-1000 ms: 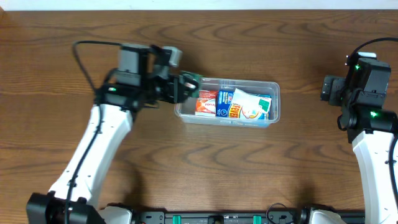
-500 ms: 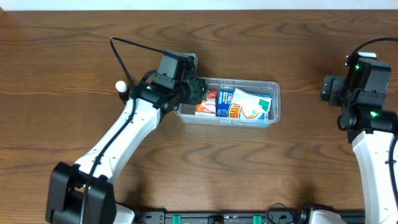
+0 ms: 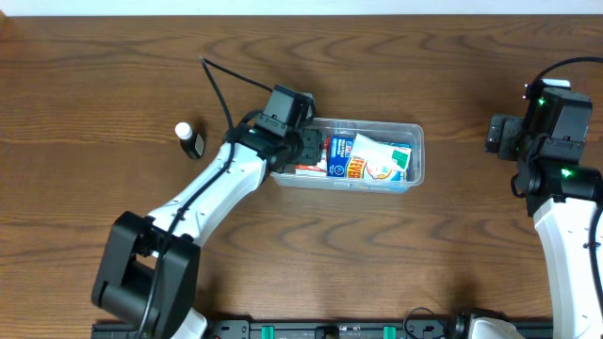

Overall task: Pack container
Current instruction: 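Carry the green box right and lower it into the container, then release the green box and move the left gripper back left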

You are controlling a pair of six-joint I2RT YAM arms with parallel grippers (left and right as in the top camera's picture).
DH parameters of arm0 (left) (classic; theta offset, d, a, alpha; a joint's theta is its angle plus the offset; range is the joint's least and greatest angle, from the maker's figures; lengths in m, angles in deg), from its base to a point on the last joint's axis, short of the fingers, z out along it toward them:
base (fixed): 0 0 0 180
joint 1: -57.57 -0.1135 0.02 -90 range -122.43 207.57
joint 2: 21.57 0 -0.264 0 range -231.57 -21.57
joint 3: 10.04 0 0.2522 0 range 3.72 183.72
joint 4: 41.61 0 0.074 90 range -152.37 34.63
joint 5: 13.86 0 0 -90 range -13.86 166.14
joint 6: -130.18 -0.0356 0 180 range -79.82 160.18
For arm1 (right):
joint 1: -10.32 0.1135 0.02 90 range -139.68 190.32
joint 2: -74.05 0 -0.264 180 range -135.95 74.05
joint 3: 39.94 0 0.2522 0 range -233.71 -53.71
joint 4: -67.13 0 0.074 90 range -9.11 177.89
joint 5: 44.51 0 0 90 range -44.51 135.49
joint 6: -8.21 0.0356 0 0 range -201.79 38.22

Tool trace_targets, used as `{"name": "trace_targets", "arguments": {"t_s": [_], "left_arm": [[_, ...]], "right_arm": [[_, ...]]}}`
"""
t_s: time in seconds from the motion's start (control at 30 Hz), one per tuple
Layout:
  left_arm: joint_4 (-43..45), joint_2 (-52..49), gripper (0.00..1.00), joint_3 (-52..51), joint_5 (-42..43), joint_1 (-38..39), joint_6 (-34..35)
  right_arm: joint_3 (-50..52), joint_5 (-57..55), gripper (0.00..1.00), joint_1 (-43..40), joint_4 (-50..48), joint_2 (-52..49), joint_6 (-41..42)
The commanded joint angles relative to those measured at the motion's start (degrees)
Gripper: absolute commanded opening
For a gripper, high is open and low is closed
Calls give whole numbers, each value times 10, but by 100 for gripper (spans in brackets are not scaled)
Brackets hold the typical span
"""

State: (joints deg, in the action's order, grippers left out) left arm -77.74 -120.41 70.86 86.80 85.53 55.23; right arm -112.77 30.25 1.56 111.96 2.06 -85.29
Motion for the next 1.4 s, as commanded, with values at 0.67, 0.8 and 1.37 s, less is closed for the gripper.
{"name": "trace_targets", "arguments": {"t_s": [0.67, 0.8, 1.37], "left_arm": [[25, -21, 69, 10, -6, 18, 3], [34, -21, 69, 10, -6, 27, 3], [38, 24, 69, 10, -7, 35, 0]], "right_arm": [[-2, -6, 99, -3, 1, 3, 7], [-2, -6, 99, -3, 1, 3, 7], [-2, -6, 99, -3, 1, 3, 7]]}}
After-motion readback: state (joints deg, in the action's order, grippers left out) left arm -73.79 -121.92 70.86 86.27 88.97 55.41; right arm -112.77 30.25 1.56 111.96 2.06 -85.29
